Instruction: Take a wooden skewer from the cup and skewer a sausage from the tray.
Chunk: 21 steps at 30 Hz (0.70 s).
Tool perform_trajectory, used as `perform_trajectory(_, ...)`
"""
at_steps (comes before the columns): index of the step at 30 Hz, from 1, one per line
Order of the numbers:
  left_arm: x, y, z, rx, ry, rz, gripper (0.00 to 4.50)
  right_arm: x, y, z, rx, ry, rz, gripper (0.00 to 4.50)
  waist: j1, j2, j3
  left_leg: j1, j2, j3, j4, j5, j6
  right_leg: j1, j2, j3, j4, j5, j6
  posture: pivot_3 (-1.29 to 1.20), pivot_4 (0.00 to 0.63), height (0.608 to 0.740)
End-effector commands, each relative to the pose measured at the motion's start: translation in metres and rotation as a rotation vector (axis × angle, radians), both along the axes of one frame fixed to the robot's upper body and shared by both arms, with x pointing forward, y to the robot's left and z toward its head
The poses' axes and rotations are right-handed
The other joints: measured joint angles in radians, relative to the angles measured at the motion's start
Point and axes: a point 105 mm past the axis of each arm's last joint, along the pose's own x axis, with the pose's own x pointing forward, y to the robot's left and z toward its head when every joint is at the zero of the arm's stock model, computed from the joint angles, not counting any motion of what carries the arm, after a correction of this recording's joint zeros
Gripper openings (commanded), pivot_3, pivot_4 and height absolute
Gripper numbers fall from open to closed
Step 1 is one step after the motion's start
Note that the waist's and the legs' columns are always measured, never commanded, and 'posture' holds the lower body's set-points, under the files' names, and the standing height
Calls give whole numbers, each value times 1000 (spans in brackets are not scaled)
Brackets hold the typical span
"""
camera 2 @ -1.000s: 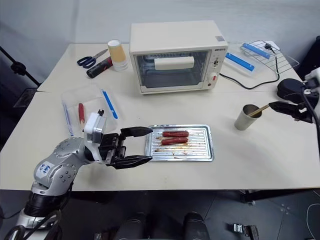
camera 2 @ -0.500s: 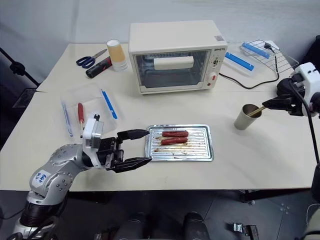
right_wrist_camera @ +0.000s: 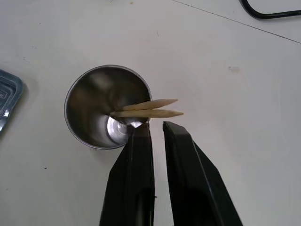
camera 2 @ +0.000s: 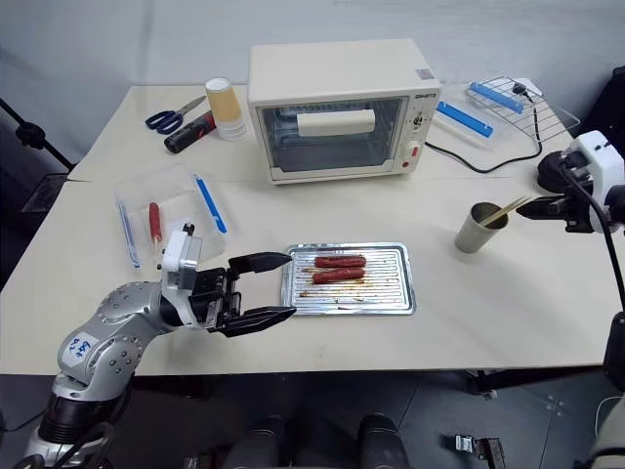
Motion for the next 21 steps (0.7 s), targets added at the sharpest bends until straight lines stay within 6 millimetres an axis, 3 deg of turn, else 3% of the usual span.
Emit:
perform_trajectory(1, -3, 0, 9, -8, -50, -5, 4500, -3, -2, 12, 25, -29, 4, 423, 0, 0, 0, 0, 0, 0, 0, 0, 0, 0, 0, 0, 0, 0, 0, 0, 150, 740)
perform_trajectory(6, -2, 1, 9, -6, -51, -3, 4500, -8, -1, 11, 58, 16, -6, 423, 0, 0, 0, 0, 0, 0, 0, 0, 0, 0, 0, 0, 0, 0, 0, 0, 150, 740)
perform_trajectory(13, -1, -1, 10, -7, -53, -5, 4500, 2, -3, 16, 21, -58, -37, 2664, 0, 0, 0, 0, 0, 0, 0, 0, 0, 0, 0, 0, 0, 0, 0, 0, 150, 740)
perform_trajectory(21, 0, 0, 10, -5, -57, -2, 4500, 8, 4, 15, 61, -70, -24, 2664, 0, 0, 0, 0, 0, 0, 0, 0, 0, 0, 0, 0, 1, 0, 0, 0, 150, 740)
